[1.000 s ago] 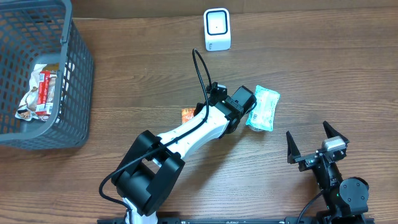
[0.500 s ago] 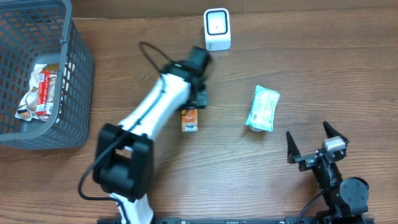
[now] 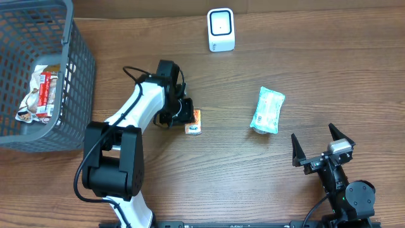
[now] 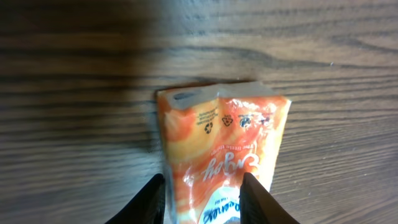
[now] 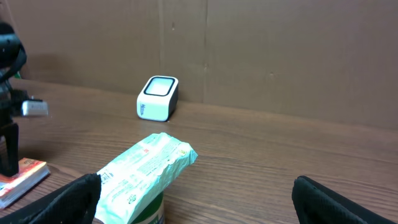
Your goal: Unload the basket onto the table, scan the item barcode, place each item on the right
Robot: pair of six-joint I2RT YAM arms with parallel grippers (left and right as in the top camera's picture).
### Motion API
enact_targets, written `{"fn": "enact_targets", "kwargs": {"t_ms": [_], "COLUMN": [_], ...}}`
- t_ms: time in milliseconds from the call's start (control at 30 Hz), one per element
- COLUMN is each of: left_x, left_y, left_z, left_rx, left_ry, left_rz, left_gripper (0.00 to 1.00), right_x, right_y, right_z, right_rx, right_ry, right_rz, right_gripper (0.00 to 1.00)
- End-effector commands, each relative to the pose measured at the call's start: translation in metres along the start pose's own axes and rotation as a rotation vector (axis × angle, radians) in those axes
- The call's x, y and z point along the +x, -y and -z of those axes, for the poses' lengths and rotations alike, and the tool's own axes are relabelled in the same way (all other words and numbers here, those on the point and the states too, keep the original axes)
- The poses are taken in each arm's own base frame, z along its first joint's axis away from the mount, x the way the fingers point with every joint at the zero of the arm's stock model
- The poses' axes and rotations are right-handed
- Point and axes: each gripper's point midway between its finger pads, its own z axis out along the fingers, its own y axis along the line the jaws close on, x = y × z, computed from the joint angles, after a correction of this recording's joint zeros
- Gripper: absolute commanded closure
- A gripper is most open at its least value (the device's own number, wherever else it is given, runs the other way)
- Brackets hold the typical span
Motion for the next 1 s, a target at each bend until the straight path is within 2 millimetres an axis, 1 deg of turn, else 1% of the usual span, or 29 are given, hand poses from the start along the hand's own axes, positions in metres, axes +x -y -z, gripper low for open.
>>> {"fn": "enact_targets", "kwargs": {"t_ms": [0,200,300,400,433,500,533,567,600,667,767,900,967], "left_x": [0.009,0.008,0.004,-0.001,-0.002,-0.002,-0.002,-0.001,-0.002,-0.004,-0.008,-0.010,-0.006], "left_y": [0.011,0.005,0.001,0.002,0.003,0.004,0.004,0.004,0.004,0.004,0.004,-0.010,-0.013], "left_z": [-0.004,-0.012,-0.013,-0.013,-0.013,-0.013,-0.013,-0.012,-0.010,-0.002,0.018,0.049,0.059], "left_rx": [0.068,0.055,0.031,0.037,0.041,0.041,0.041,0.040,0.039,0.027,-0.027,-0.238,-0.338], "left_ry": [-0.005,0.016,0.038,0.057,0.060,0.060,0.060,0.059,0.060,0.072,0.114,0.214,0.250], "left_rz": [-0.048,-0.054,-0.058,-0.062,-0.059,-0.056,-0.056,-0.056,-0.056,-0.055,-0.056,-0.030,-0.035], "left_gripper": [0.68,0.68,0.69,0.70,0.72,0.87,0.93,0.96,0.96,0.96,0.96,0.96,0.96], "right_x": [0.002,0.002,0.002,0.002,0.002,0.002,0.002,0.002,0.002,0.002,0.002,0.002,0.002], "right_y": [0.000,0.000,0.000,0.000,0.000,0.000,0.000,0.000,0.000,0.000,0.000,0.000,0.000], "right_z": [0.000,0.000,0.000,0.000,0.000,0.000,0.000,0.000,0.000,0.000,0.000,0.000,0.000], "right_rx": [-0.001,-0.001,-0.001,-0.001,-0.001,-0.001,-0.001,-0.001,-0.001,-0.001,-0.001,-0.001,-0.001], "right_ry": [0.002,0.002,0.002,0.002,0.002,0.002,0.002,0.002,0.002,0.002,0.002,0.002,0.002], "right_rz": [0.001,0.001,0.001,0.001,0.001,0.001,0.001,0.001,0.001,0.001,0.001,0.001,0.001], "right_gripper": [0.00,0.00,0.00,0.00,0.00,0.00,0.00,0.00,0.00,0.00,0.00,0.00,0.00]}}
